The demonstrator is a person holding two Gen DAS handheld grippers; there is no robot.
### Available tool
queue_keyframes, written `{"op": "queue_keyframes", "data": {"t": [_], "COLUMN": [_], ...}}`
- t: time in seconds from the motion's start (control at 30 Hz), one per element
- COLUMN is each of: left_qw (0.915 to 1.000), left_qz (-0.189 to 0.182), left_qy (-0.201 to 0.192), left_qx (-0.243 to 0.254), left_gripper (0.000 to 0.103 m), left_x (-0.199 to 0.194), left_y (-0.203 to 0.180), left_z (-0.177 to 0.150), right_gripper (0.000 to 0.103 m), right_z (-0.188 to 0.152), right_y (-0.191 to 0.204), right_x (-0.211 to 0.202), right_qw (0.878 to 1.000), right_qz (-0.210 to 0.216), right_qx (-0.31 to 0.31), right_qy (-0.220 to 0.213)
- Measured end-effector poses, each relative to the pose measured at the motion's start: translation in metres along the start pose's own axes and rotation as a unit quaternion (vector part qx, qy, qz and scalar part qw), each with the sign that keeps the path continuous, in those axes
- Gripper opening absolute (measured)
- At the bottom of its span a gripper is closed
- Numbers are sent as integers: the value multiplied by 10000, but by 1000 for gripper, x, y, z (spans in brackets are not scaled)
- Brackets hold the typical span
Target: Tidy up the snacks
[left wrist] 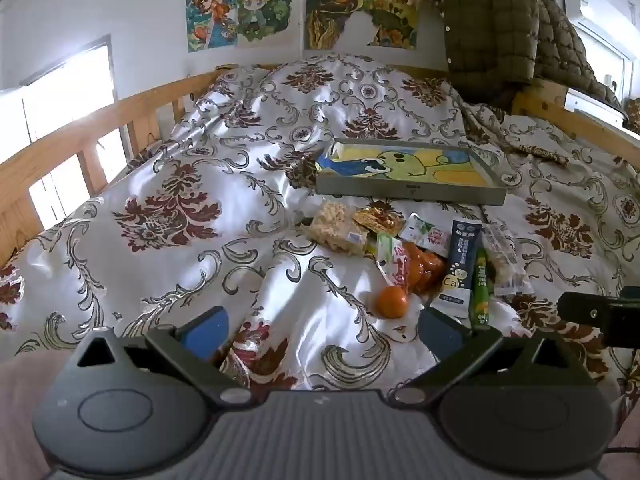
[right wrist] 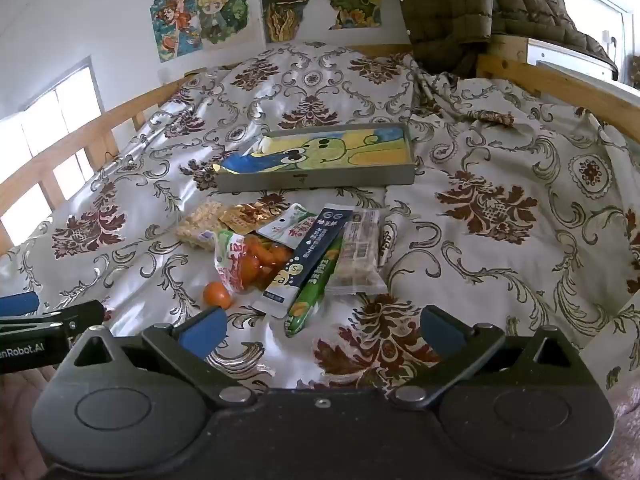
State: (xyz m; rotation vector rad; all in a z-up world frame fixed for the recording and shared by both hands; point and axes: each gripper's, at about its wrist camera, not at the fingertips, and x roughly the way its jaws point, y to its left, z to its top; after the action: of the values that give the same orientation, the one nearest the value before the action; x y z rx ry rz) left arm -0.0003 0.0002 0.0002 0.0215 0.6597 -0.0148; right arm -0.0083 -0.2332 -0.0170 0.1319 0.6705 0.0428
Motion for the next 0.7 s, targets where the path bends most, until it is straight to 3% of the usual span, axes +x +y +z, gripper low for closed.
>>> {"op": "queue_keyframes", "data": {"t": [0.7], "left_qw": [10000], "left_qz": [13], "left_qy": [29], "left_qx": [13], "left_gripper": [103], "left_x": [0], "left_y": [0], "left_z": [0], "right_gripper": [102], "right_z": [0], "right_y": [0], "right_x": [1], "right_qw": [10000], "right_qz": [-4], "right_qx": [6], "right_qy": [21]}}
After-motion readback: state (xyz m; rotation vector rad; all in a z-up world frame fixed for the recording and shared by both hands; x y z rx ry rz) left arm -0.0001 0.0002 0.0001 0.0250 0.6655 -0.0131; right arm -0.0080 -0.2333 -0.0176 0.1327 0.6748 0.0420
